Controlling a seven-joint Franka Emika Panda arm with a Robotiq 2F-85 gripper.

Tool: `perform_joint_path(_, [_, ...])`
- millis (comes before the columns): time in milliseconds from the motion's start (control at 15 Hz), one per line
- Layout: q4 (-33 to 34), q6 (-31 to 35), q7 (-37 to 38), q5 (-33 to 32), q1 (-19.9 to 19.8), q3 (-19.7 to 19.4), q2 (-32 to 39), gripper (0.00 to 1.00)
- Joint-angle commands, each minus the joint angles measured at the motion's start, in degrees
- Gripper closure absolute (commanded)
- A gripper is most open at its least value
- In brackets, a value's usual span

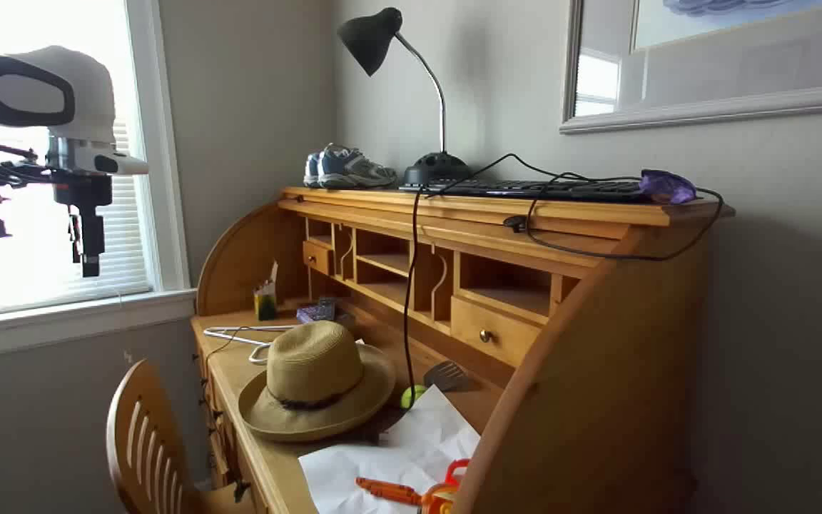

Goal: Hang the coat hanger on the chair

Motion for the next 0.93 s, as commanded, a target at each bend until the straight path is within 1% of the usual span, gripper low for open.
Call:
perform_joint_path(0, [0.1, -0.1, 0.0, -0.1, 0.1, -0.1, 0.0, 0.00])
perform_joint_path(333, [0.1, -0.1, 0.0, -0.1, 0.1, -0.1, 0.0, 0.00])
perform_joint_path(533, [3.7, 1.2, 0.2, -2.4, -1.0, 0.1, 5.0, 0.00])
perform_joint_path(733, [8.7, 1.9, 0.5, -6.0, -2.2, 0.2, 11.1, 0.00])
perform_joint_path(867, [11.8, 3.8, 0.8, -5.5, -2.5, -0.7, 15.4, 0.00])
